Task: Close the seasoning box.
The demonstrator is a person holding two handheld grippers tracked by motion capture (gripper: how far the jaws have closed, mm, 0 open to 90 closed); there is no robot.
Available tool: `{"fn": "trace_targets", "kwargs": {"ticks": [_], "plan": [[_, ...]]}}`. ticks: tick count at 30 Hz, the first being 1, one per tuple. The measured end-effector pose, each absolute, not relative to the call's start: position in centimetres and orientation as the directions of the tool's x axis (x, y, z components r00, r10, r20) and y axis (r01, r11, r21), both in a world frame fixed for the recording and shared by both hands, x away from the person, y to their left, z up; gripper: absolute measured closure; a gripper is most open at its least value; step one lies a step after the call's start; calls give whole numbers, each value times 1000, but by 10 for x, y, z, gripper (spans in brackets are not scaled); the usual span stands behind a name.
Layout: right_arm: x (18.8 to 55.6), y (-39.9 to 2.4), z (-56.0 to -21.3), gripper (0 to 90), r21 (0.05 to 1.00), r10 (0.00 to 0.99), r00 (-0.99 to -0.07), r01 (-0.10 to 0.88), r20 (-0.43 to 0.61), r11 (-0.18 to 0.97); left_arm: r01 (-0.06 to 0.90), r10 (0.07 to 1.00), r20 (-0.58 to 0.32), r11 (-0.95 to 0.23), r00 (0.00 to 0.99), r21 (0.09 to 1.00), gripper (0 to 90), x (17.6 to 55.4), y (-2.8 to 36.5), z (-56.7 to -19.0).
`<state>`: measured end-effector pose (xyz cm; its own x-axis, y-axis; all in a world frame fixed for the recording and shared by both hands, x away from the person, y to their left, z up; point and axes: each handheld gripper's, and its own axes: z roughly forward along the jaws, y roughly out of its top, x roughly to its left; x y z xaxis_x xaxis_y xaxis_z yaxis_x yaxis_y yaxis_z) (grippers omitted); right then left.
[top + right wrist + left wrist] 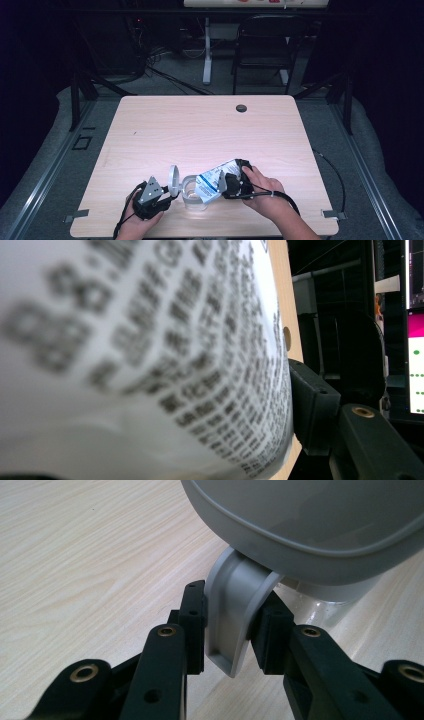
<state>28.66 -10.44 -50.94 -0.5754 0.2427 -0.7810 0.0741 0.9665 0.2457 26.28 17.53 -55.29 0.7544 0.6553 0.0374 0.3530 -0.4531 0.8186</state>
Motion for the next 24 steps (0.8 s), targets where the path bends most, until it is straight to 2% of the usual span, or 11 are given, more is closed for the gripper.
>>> {"fn": "trace_targets", "kwargs": {"ticks": [24], "plan": [[284,-100,-504,480,161,155,-513,33,-845,986,357,655,34,-453,755,817,704,262,176,-553]]}}
